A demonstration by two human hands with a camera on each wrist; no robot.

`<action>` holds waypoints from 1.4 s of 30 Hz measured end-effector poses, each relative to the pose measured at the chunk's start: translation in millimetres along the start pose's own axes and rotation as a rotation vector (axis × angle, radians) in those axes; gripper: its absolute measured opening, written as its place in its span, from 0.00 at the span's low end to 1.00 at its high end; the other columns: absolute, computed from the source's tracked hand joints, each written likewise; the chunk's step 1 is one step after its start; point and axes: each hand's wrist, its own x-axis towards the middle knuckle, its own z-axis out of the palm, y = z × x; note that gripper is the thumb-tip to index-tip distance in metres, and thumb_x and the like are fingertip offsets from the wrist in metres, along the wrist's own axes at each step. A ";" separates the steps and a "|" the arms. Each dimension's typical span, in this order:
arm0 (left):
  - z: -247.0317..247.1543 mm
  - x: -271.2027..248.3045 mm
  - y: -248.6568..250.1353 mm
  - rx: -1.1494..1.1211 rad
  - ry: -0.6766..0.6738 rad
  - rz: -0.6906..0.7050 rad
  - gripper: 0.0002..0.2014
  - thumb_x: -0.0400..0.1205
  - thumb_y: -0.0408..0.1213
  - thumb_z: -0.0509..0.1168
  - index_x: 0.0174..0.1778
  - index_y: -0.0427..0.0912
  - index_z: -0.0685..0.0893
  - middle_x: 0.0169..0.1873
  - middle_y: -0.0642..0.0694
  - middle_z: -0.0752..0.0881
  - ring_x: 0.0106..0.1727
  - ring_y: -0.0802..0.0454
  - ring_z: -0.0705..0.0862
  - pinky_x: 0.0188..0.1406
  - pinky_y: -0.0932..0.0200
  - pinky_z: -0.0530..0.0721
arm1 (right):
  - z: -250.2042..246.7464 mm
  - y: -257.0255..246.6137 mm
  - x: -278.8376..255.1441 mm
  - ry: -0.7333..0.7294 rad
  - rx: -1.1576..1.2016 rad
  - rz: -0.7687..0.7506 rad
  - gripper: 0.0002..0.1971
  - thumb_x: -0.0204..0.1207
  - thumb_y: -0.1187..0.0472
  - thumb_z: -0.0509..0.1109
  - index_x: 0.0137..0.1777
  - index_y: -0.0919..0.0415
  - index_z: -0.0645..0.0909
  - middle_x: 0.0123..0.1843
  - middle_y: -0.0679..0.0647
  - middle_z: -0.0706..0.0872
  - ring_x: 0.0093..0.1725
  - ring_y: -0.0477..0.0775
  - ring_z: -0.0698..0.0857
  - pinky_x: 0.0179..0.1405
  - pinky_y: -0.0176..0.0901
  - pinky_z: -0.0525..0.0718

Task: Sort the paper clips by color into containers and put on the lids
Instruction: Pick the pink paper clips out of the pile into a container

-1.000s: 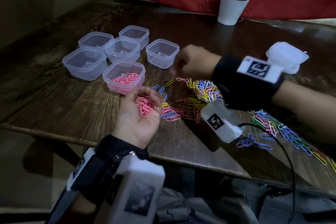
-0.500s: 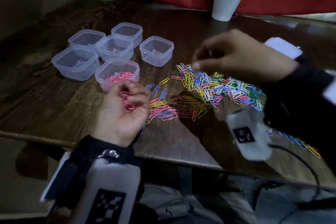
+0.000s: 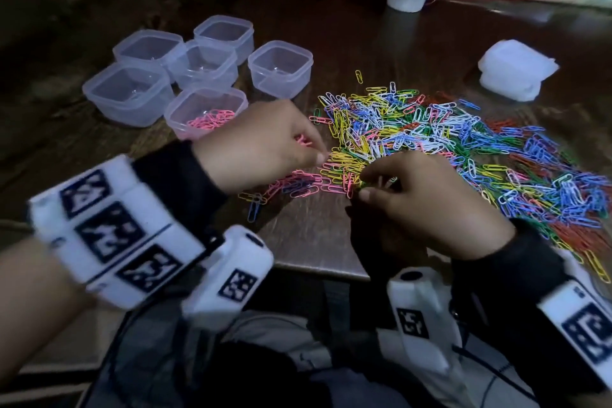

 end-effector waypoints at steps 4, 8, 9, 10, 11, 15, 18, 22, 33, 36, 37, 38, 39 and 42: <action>4.0 17.4 1.5 0.460 -0.072 -0.035 0.13 0.68 0.49 0.77 0.46 0.51 0.91 0.27 0.61 0.75 0.36 0.58 0.75 0.35 0.60 0.70 | -6.1 5.3 -3.4 0.022 0.079 -0.010 0.11 0.75 0.51 0.70 0.56 0.49 0.84 0.50 0.52 0.86 0.55 0.55 0.82 0.56 0.49 0.80; 10.8 25.8 5.2 0.605 -0.146 -0.005 0.16 0.64 0.52 0.78 0.43 0.48 0.89 0.28 0.56 0.76 0.40 0.52 0.77 0.38 0.56 0.75 | -8.5 9.7 -5.4 0.043 0.141 -0.037 0.10 0.74 0.51 0.70 0.53 0.52 0.85 0.47 0.52 0.86 0.52 0.55 0.82 0.54 0.50 0.81; 11.8 27.7 6.6 0.618 -0.160 0.017 0.14 0.65 0.51 0.78 0.38 0.47 0.87 0.27 0.55 0.77 0.37 0.53 0.77 0.36 0.57 0.75 | -8.3 10.8 -5.2 0.045 0.154 -0.038 0.10 0.74 0.51 0.70 0.53 0.52 0.85 0.47 0.53 0.86 0.52 0.55 0.83 0.53 0.50 0.81; 12.4 29.9 7.3 0.611 -0.190 0.032 0.12 0.65 0.50 0.78 0.33 0.47 0.85 0.25 0.55 0.77 0.33 0.55 0.76 0.35 0.57 0.73 | -7.9 12.0 -5.1 0.046 0.168 -0.036 0.10 0.74 0.51 0.70 0.52 0.52 0.85 0.47 0.53 0.86 0.52 0.55 0.83 0.53 0.51 0.81; 11.7 32.5 7.2 0.583 -0.237 0.029 0.12 0.66 0.48 0.78 0.28 0.47 0.82 0.23 0.56 0.77 0.30 0.57 0.75 0.35 0.58 0.73 | -7.3 12.8 -4.9 0.047 0.182 -0.034 0.09 0.74 0.51 0.70 0.51 0.52 0.85 0.46 0.53 0.87 0.51 0.55 0.83 0.54 0.52 0.81; 7.9 42.0 5.5 0.288 -0.388 -0.122 0.12 0.68 0.37 0.78 0.23 0.48 0.81 0.17 0.57 0.80 0.22 0.63 0.76 0.36 0.60 0.75 | -5.2 14.4 -3.9 0.061 0.234 -0.046 0.09 0.75 0.51 0.69 0.50 0.53 0.85 0.44 0.52 0.87 0.50 0.55 0.83 0.53 0.51 0.81; 9.4 45.7 4.0 0.187 -0.408 -0.172 0.09 0.70 0.34 0.75 0.26 0.44 0.83 0.20 0.54 0.82 0.25 0.56 0.78 0.34 0.60 0.77 | -2.8 15.9 -2.8 0.091 0.288 -0.062 0.08 0.75 0.52 0.69 0.49 0.54 0.86 0.43 0.52 0.87 0.48 0.54 0.83 0.52 0.50 0.81; 4.8 48.0 -1.7 0.084 -0.384 -0.208 0.06 0.72 0.36 0.74 0.33 0.41 0.86 0.25 0.49 0.83 0.25 0.56 0.76 0.26 0.65 0.74 | 3.8 20.6 3.4 0.150 0.510 -0.060 0.05 0.76 0.56 0.69 0.45 0.56 0.84 0.36 0.53 0.84 0.41 0.54 0.82 0.46 0.51 0.80; -4.5 41.6 7.5 -0.577 -0.414 -0.284 0.10 0.66 0.37 0.72 0.33 0.44 0.75 0.18 0.54 0.72 0.14 0.65 0.59 0.12 0.75 0.49 | 12.0 -4.2 14.0 -0.026 1.071 -0.002 0.07 0.81 0.60 0.62 0.41 0.59 0.77 0.36 0.55 0.80 0.32 0.46 0.78 0.29 0.36 0.80; -0.3 40.9 13.2 -0.601 -0.337 -0.278 0.06 0.73 0.33 0.66 0.34 0.42 0.75 0.13 0.55 0.67 0.12 0.65 0.59 0.10 0.76 0.51 | 10.5 -9.9 16.2 -0.062 1.242 0.028 0.08 0.82 0.60 0.59 0.42 0.61 0.74 0.34 0.56 0.82 0.27 0.42 0.82 0.24 0.29 0.79; 1.2 40.9 14.6 -0.600 -0.310 -0.276 0.07 0.76 0.32 0.65 0.33 0.42 0.75 0.13 0.55 0.67 0.12 0.64 0.59 0.10 0.76 0.51 | 9.5 -10.9 17.4 -0.067 1.297 0.046 0.09 0.83 0.59 0.58 0.43 0.61 0.75 0.36 0.56 0.83 0.28 0.42 0.84 0.25 0.29 0.81; 2.8 41.0 15.5 -0.580 -0.278 -0.265 0.08 0.77 0.32 0.66 0.32 0.43 0.76 0.13 0.54 0.68 0.12 0.64 0.59 0.10 0.75 0.52 | 8.7 -10.6 19.8 -0.082 1.361 0.072 0.12 0.83 0.56 0.56 0.45 0.62 0.76 0.38 0.57 0.84 0.31 0.44 0.85 0.27 0.30 0.82; 4.4 40.1 17.9 -0.532 -0.242 -0.234 0.09 0.77 0.32 0.67 0.31 0.42 0.78 0.14 0.53 0.69 0.13 0.62 0.61 0.10 0.74 0.54 | 7.4 -10.2 22.2 -0.111 1.436 0.113 0.16 0.84 0.51 0.53 0.49 0.63 0.77 0.40 0.57 0.84 0.34 0.46 0.85 0.29 0.32 0.84; 9.3 35.8 30.1 -0.256 -0.137 -0.051 0.08 0.73 0.35 0.74 0.32 0.35 0.84 0.19 0.50 0.78 0.20 0.61 0.73 0.21 0.68 0.68 | 2.1 -7.5 28.3 -0.188 1.650 0.214 0.28 0.83 0.42 0.46 0.49 0.66 0.76 0.33 0.55 0.82 0.32 0.46 0.83 0.31 0.34 0.86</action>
